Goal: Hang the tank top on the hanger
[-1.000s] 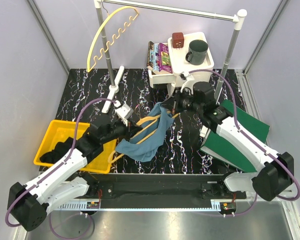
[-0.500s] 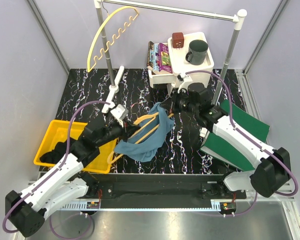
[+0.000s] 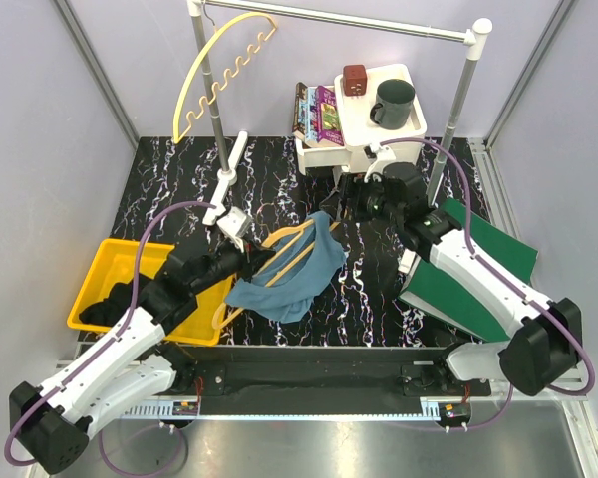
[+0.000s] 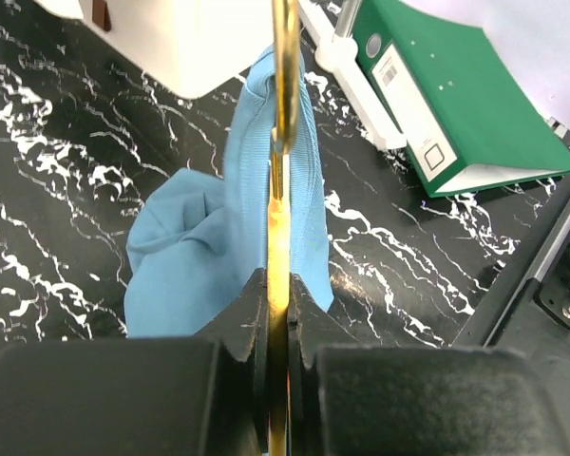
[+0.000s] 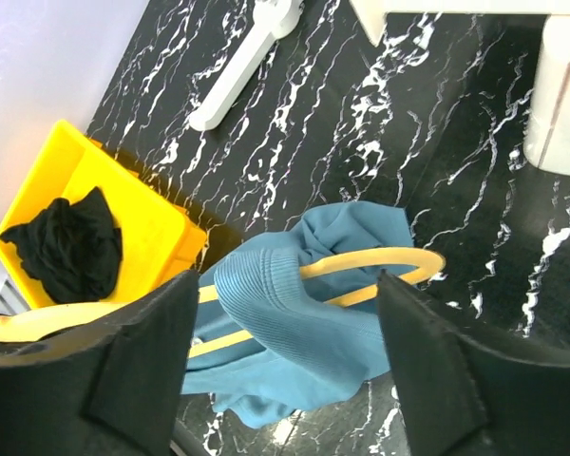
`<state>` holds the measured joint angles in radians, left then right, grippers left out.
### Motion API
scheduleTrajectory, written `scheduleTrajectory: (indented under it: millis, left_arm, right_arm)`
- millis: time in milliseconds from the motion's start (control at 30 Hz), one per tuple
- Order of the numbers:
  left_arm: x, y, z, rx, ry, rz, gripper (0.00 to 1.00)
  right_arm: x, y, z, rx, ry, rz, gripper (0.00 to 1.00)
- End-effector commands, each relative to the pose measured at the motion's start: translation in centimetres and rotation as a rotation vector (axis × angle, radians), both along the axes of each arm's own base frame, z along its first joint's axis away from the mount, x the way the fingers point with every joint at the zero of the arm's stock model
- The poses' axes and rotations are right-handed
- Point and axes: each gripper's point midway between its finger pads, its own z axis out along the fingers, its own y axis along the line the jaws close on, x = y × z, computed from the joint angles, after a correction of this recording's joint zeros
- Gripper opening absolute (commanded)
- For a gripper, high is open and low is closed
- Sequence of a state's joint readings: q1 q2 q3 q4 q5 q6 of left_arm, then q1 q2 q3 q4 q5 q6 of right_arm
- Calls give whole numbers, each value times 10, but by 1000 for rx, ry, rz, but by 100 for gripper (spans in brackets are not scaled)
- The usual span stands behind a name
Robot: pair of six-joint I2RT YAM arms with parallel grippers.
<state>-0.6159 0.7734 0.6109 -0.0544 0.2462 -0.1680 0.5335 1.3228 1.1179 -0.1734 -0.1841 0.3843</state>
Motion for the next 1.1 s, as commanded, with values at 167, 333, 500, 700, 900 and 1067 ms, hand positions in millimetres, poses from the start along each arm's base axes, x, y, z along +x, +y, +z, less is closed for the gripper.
scheduleTrajectory:
  millis: [167,333,500,700,900,1067]
  left_arm:
    - [23,31,15,14,2,238,0]
    - [38,67,15,108,35,450,0]
    - [50,75,40,124,8,512,0]
    - [79,76,118,113,-104,512,0]
    - [122,61,185,135,-163,462,0]
    - [160,34,226,113,-205,386,0]
  right_arm:
    - [1,-38,27,8,-86,-99,90]
    - [-5,-52,17,5,-71,-122,90]
    - [-10,-61,7,1,-64,-134,90]
    - [-17,-65,-9,5,-44,-128,90]
    - [-31,-63,-20,48,-28,-94,90]
    - [-42,-58,-17,86,-35,-54,90]
